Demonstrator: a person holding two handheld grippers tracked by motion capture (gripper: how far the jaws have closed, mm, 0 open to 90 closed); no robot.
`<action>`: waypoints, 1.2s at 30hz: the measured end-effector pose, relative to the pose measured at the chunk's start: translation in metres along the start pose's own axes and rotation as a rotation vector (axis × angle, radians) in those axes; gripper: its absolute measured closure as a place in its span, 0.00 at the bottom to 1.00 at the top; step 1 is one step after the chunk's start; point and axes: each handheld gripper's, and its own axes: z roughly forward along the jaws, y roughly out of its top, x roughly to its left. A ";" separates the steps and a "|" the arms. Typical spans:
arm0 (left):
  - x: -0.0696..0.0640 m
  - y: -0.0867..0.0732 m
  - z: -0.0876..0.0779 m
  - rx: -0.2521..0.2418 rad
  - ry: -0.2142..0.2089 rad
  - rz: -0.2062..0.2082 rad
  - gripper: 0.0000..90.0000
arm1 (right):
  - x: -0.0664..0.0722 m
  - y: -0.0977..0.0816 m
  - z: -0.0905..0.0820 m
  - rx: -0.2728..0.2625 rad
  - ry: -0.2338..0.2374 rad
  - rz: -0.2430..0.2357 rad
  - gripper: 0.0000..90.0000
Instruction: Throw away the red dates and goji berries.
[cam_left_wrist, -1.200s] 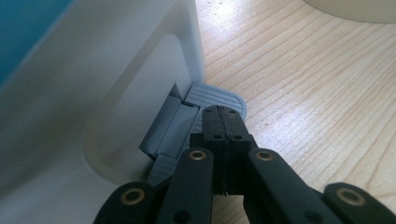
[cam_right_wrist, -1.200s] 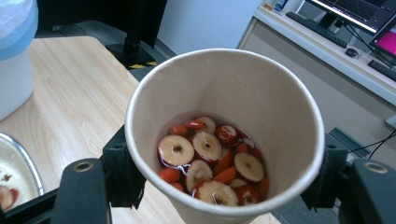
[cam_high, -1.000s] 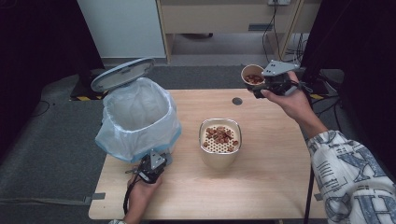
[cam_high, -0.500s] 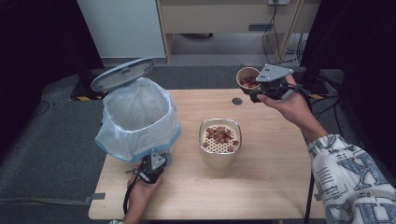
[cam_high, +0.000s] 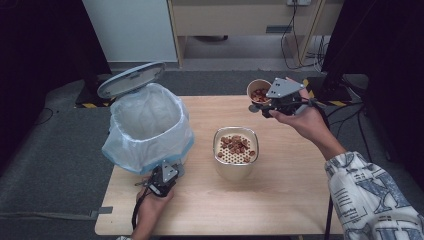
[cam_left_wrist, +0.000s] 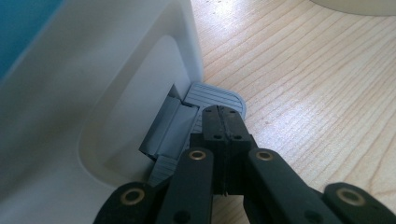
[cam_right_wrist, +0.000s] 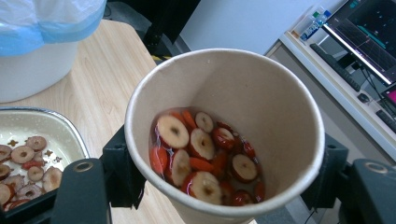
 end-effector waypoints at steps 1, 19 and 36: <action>0.000 0.000 0.000 0.000 0.000 -0.001 1.00 | 0.001 0.000 0.001 -0.001 0.002 0.000 0.34; 0.000 0.000 0.000 0.002 0.001 0.002 1.00 | 0.014 0.003 0.002 0.012 0.003 -0.060 0.34; 0.000 0.000 0.000 0.003 0.001 0.002 1.00 | 0.015 0.001 -0.005 0.000 -0.014 -0.117 0.34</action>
